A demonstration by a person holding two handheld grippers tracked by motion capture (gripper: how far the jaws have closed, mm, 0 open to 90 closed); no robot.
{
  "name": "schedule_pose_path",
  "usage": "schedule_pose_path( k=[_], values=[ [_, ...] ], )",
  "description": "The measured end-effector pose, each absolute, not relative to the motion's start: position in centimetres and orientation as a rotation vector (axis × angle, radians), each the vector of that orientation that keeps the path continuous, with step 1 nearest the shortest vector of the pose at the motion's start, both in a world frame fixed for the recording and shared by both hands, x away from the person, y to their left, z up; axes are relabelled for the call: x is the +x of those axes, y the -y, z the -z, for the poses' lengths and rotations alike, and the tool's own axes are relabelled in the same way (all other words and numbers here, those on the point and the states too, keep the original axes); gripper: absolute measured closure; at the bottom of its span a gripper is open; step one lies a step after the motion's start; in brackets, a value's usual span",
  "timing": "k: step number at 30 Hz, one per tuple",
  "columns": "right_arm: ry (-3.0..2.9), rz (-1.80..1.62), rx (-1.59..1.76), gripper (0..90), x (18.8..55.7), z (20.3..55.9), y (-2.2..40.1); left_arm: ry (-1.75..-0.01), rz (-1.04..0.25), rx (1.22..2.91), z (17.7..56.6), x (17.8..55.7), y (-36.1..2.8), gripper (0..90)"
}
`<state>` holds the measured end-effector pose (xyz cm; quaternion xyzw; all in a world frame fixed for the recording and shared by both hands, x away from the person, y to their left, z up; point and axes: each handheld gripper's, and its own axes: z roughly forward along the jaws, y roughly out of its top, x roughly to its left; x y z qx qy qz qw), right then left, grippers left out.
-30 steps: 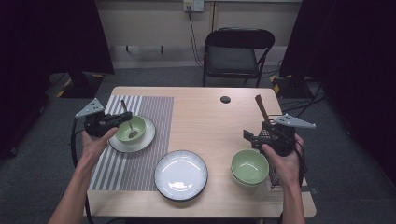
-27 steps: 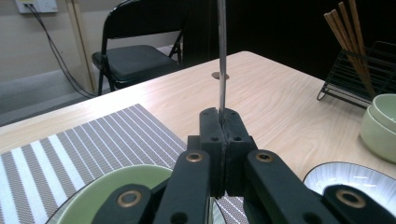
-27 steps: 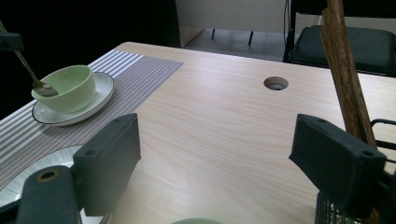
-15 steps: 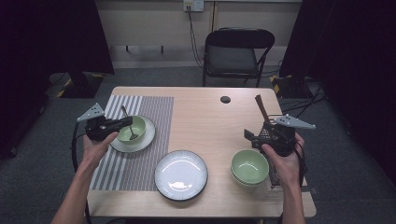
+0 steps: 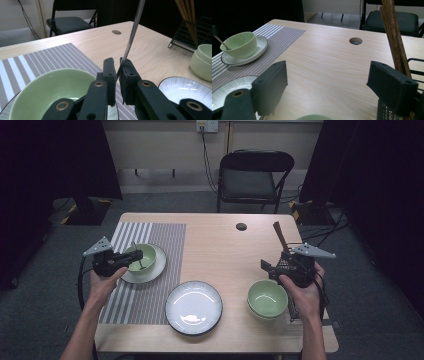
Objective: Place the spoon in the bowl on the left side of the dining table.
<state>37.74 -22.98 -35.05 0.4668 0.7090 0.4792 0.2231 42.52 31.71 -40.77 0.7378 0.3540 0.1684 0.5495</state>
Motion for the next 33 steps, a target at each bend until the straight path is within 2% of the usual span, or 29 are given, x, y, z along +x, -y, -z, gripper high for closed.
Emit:
schedule_pose_path(
  k=[15, 20, 33],
  values=[
    [-1.965, -1.331, 1.285, 15.4, 37.8, 35.1, 23.0, -0.837, -0.436, 1.706, 39.7, 41.4, -32.8, 80.6],
    [-1.97, -1.328, 1.286, 15.4, 37.8, 35.1, 23.0, -0.881, -0.443, 1.687, 39.6, 41.3, -33.9, 86.1],
    [-1.96, -1.329, 1.296, 15.4, 37.8, 35.1, 23.4, -0.879, -0.467, 1.663, 39.1, 41.1, -35.5, 82.3]
  ],
)
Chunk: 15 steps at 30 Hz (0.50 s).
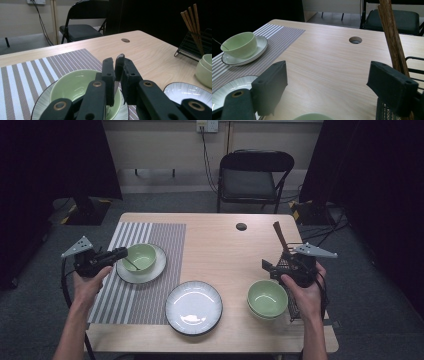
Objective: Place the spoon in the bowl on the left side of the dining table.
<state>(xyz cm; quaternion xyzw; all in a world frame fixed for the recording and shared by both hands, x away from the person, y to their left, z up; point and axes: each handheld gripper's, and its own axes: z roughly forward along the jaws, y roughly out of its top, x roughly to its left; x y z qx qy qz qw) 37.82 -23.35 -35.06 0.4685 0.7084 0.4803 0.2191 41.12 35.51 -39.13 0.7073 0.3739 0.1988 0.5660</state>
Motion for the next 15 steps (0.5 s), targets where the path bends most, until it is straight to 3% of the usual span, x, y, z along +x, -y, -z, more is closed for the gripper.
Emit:
schedule_pose_path(
  k=[15],
  values=[
    [-1.967, -1.32, 1.31, 15.4, 37.87, 35.08, 23.32, -0.902, -0.507, 1.65, 38.87, 40.85, -36.16, 82.3]
  ],
)
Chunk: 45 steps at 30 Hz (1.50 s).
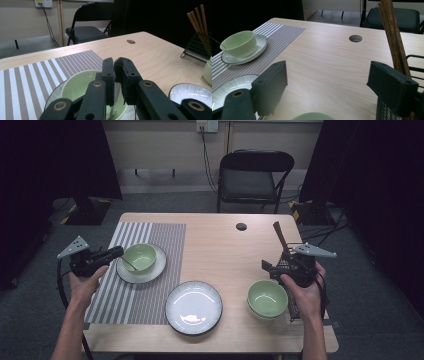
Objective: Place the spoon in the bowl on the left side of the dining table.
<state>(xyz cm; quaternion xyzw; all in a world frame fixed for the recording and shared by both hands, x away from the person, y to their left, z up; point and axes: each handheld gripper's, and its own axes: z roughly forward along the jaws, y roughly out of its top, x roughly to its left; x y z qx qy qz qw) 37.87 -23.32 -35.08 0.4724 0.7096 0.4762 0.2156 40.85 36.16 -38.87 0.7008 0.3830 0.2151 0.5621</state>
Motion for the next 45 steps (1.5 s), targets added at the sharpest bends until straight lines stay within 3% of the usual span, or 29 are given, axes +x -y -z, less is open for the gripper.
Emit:
schedule_pose_path(
  k=[18, 32, 39, 45],
  values=[
    [-1.962, -1.321, 1.313, 15.4, 37.9, 35.1, 23.4, -0.928, -0.55, 1.602, 38.4, 40.5, -37.6, 79.3],
    [-1.95, -1.313, 1.314, 15.4, 37.7, 34.9, 23.7, -0.913, -0.426, 1.664, 40.2, 40.7, -35.5, 81.9],
    [-1.967, -1.307, 1.313, 16.7, 37.9, 35.1, 24.1, -0.875, -0.398, 1.783, 40.9, 40.9, -32.6, 74.9],
    [-1.974, -1.293, 1.306, 19.7, 38.1, 34.9, 24.3, -0.856, -0.357, 1.854, 41.5, 40.4, -30.0, 57.5]
  ],
)
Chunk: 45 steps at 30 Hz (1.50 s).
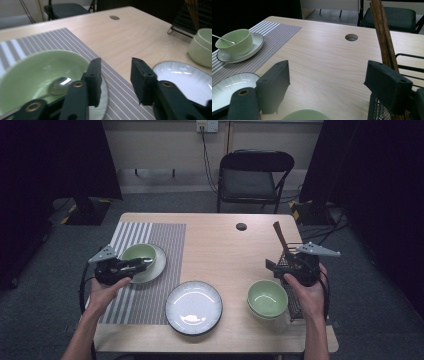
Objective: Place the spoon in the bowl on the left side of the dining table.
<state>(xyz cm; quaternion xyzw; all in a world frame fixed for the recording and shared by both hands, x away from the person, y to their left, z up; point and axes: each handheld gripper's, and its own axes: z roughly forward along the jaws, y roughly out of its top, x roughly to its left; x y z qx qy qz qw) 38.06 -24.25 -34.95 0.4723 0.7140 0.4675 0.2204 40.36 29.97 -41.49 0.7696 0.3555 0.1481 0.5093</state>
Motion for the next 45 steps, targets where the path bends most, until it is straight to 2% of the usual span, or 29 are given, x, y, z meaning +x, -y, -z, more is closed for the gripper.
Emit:
schedule_pose_path(
  k=[6, 12, 17, 19, 30, 39, 41, 45],
  values=[
    [-1.978, -1.267, 1.294, 18.1, 38.4, 34.9, 24.3, -0.845, -0.272, 1.858, 42.2, 39.5, -29.1, 42.2],
    [-1.978, -1.273, 1.283, 19.1, 38.6, 34.4, 24.3, -0.855, -0.311, 1.892, 42.5, 38.3, -29.0, 30.4],
    [-1.982, -1.268, 1.278, 20.2, 39.3, 33.7, 24.5, -0.862, -0.282, 1.947, 44.1, 37.9, -29.1, 20.9],
    [-1.988, -1.266, 1.276, 24.7, 39.6, 33.5, 24.5, -0.855, -0.285, 1.977, 44.8, 37.9, -29.0, 20.4],
    [-1.984, -1.281, 1.277, 28.8, 41.7, 32.8, 24.3, -0.87, -0.251, 2.085, 47.1, 38.4, -27.5, 23.6],
    [-1.984, -1.239, 1.292, 25.7, 43.3, 32.6, 24.1, -0.896, -0.211, 2.149, 49.1, 38.5, -27.3, 24.2],
    [-2.0, -1.215, 1.292, 23.3, 43.6, 32.7, 23.9, -0.9, -0.224, 2.154, 49.2, 38.5, -27.2, 23.9],
    [-1.993, -1.209, 1.305, 24.4, 43.9, 32.9, 23.8, -0.881, -0.287, 2.19, 49.4, 38.3, -26.6, 23.4]
  ],
)
